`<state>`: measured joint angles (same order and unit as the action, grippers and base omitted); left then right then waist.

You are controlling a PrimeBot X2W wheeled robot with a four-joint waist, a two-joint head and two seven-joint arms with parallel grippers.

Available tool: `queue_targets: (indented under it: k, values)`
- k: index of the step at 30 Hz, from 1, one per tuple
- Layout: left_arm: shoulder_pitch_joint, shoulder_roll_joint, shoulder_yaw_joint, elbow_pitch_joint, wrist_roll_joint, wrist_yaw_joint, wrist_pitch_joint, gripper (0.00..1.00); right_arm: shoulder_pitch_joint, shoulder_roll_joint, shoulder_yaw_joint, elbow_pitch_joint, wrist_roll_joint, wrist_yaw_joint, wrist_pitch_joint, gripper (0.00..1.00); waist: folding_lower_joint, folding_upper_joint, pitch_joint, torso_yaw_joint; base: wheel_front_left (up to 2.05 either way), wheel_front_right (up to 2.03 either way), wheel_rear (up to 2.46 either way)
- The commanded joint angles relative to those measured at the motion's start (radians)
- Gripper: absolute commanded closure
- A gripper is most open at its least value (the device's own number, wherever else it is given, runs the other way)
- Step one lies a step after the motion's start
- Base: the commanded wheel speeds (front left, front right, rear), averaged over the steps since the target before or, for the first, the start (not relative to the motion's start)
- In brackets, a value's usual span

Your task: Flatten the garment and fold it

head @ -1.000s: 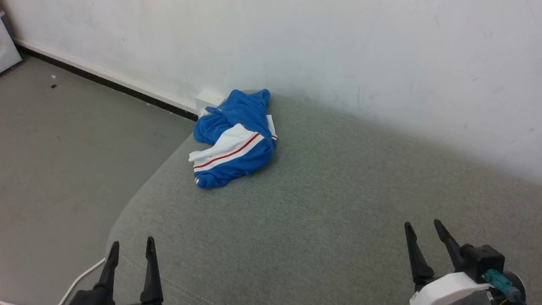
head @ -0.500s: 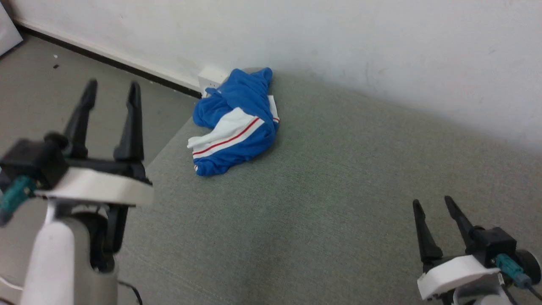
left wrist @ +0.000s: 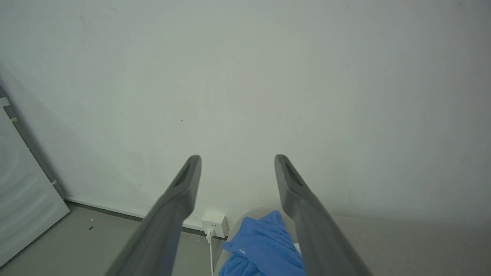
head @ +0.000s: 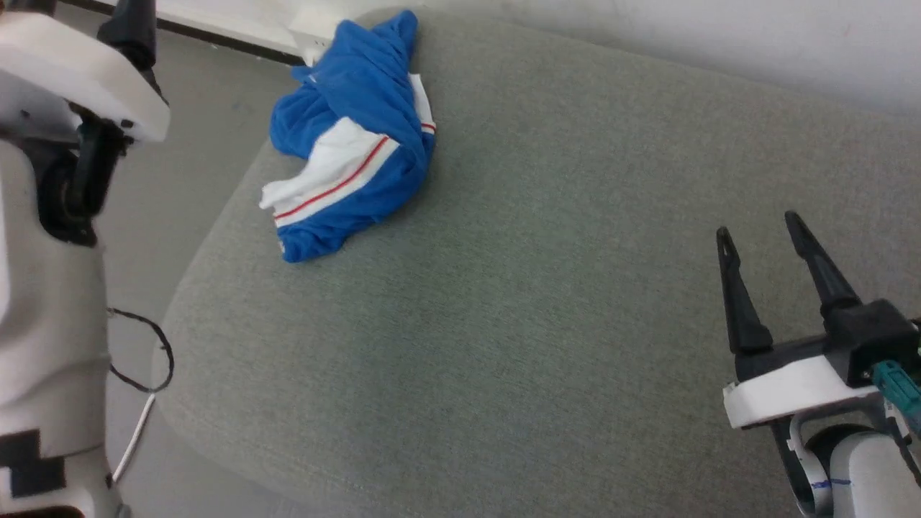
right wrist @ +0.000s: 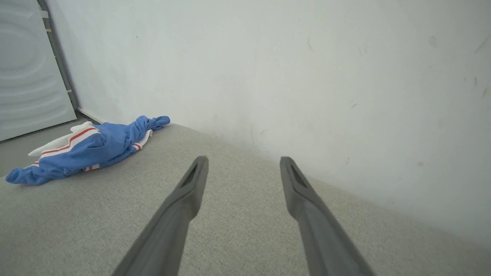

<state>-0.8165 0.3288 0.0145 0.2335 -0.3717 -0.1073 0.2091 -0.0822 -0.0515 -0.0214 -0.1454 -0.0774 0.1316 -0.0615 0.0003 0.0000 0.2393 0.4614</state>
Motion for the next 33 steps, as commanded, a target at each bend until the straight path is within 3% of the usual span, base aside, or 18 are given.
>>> queue_targets:
  k: [1,10,13,17,21,25,26,28,33]
  values:
    - [-0.031,0.022,-0.016,0.028,0.000,-0.011,0.012,0.00,-0.017,0.001,0.004,-0.023,-0.010,-0.001,0.008,0.00,-0.0003,0.0000,0.118,-0.084,0.00,0.00,0.00]
    - [-0.166,0.112,-0.162,0.195,-0.112,-0.023,0.142,0.00,-0.060,-0.024,0.021,-0.133,-0.039,-0.001,0.061,0.00,-0.0003,0.0000,0.258,-0.185,0.00,0.00,0.00]
    - [-0.181,0.144,-0.232,0.235,-0.192,-0.023,0.262,0.00,-0.071,-0.034,0.025,-0.161,-0.044,-0.001,0.075,0.00,-0.0003,0.0000,0.301,-0.214,0.00,0.00,0.00]
    - [-0.188,0.151,-0.241,0.320,-0.310,-0.022,0.483,0.00,-0.081,-0.042,0.031,-0.185,-0.048,-0.001,0.086,0.00,-0.0003,0.0000,0.340,-0.257,0.00,0.00,0.00]
    - [-0.181,0.176,-0.256,0.355,-0.323,0.033,0.647,0.00,-0.083,-0.044,0.037,-0.212,-0.049,-0.001,0.092,0.00,-0.0003,0.0000,0.374,-0.293,0.00,0.00,0.00]
    - [-0.160,0.179,-0.251,0.359,-0.328,0.081,0.683,0.00,-0.077,-0.047,0.034,-0.240,-0.053,-0.001,0.100,0.00,-0.0003,0.0000,0.401,-0.312,0.00,0.00,0.00]
    - [-0.154,0.176,-0.251,0.360,-0.332,0.087,0.691,0.14,-0.076,-0.049,0.031,-0.246,-0.054,-0.001,0.102,0.00,-0.0003,0.0000,0.407,-0.314,0.00,0.00,0.00]
    - [-0.144,0.178,-0.258,0.362,-0.331,0.085,0.698,1.00,-0.075,-0.051,0.026,-0.254,-0.055,-0.001,0.105,0.00,-0.0003,0.0000,0.414,-0.314,0.00,0.00,0.00]
    - [-0.131,0.176,-0.251,0.351,-0.346,0.092,0.701,1.00,-0.074,-0.051,0.024,-0.258,-0.055,-0.001,0.105,0.00,-0.0003,0.0000,0.411,-0.306,0.00,0.00,0.00]
